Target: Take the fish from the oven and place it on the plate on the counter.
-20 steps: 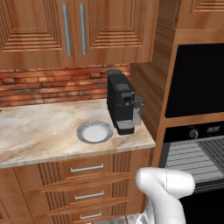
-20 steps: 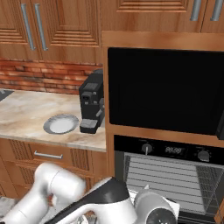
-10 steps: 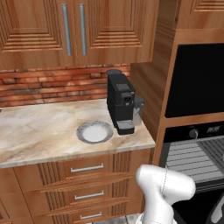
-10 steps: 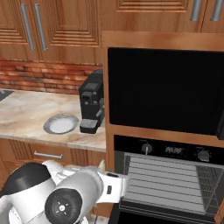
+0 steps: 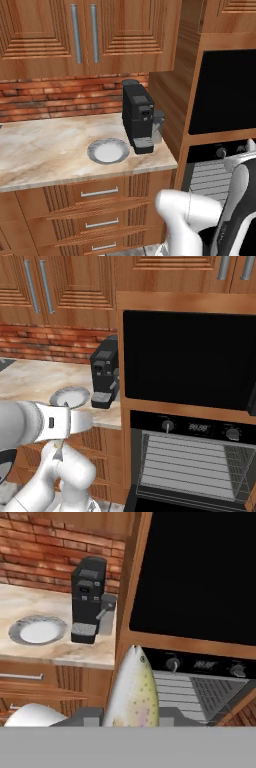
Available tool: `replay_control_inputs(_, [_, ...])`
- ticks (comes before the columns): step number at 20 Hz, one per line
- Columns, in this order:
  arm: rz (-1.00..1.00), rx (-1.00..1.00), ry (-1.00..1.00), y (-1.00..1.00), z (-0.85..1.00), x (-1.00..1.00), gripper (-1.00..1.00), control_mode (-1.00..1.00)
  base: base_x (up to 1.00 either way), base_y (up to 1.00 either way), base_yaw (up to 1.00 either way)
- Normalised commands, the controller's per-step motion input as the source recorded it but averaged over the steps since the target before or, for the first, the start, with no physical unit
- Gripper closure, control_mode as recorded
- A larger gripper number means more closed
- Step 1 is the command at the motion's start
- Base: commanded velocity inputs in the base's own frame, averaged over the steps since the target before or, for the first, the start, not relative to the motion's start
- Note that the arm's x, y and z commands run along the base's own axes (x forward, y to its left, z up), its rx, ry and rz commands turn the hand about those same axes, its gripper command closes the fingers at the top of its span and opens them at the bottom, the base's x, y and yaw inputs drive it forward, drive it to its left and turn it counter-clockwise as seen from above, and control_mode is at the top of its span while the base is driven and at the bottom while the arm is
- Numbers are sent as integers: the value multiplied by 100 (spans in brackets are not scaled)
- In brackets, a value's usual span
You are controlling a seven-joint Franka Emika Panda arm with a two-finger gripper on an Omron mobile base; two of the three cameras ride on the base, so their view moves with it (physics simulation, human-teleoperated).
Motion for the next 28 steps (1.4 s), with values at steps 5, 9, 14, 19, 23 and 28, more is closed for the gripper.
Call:
replay_control_inputs(5, [1, -14, 17, 100, 14, 0, 100, -100, 0, 0, 0])
replay_control_inputs(9, [4, -10, 29, 99, -1, 0, 100, -100, 0, 0, 0])
replay_control_inputs(14, [9, -5, 25, 86, -6, 6, 100, -100, 0, 0, 0])
replay_control_inputs(19, [17, -1, 24, 59, -2, 53, 100, -100, 0, 0, 0])
replay_control_inputs(23, [24, 0, 22, 41, 0, 83, 100, -100, 0, 0, 0])
replay_control_inputs(28, [18, 0, 6, 24, -40, 81, 100, -100, 0, 0, 0])
